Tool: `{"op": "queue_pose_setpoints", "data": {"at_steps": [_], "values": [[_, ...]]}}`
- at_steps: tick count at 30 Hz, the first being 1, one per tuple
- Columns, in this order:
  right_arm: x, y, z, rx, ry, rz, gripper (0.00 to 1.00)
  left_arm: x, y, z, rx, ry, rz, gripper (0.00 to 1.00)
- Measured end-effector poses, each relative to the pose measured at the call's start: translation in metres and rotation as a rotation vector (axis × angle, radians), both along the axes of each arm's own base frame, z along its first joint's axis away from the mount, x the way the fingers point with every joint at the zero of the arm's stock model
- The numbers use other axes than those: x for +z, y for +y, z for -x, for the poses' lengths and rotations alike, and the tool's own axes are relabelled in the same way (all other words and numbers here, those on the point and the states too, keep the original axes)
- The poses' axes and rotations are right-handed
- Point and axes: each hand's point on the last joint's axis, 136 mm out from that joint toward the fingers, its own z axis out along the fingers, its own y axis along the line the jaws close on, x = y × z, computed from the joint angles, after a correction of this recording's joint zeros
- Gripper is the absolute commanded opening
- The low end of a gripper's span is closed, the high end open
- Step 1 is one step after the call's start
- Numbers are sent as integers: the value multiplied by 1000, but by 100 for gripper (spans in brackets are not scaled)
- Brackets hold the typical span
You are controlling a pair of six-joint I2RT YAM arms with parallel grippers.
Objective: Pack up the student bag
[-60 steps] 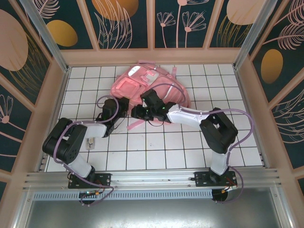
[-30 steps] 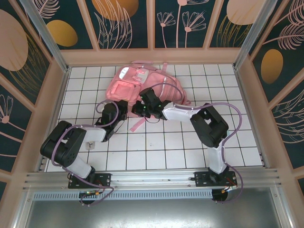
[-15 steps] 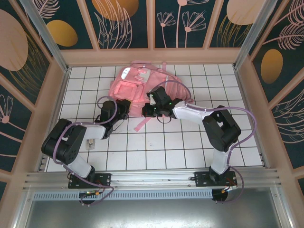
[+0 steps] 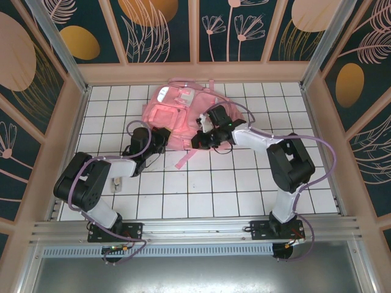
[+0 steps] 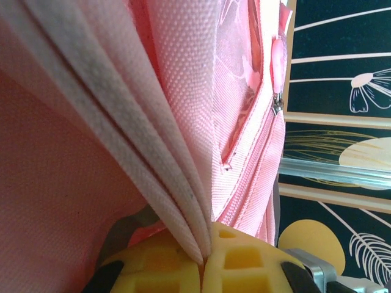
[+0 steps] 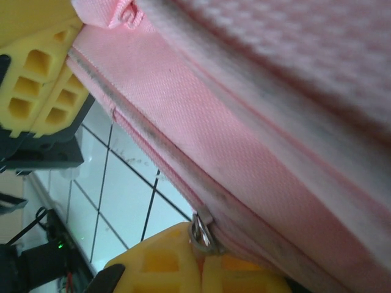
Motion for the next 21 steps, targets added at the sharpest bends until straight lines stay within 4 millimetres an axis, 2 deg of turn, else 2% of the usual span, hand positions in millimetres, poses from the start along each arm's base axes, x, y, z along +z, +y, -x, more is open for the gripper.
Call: {"op": "queue_pose_setpoints", "data": {"at_steps": [4,12,16,18,21], "values": [[1,-21,0,-30,54,-24,0,1,2,-2,1,-4,0,0],[0,-34,4,-44,107,-64,0,1,5,-4,2,-13,-17,0],[2,-57,4,-96,157,-126,0,1,8,-5,-1,-22,-28,0],[2,-73,3,-138,189,-159,0,1,16,-10,10,-26,-51,0],[8,-86,-3,-174,207,-225,0,2,26,-18,18,-34,-80,0]]}}
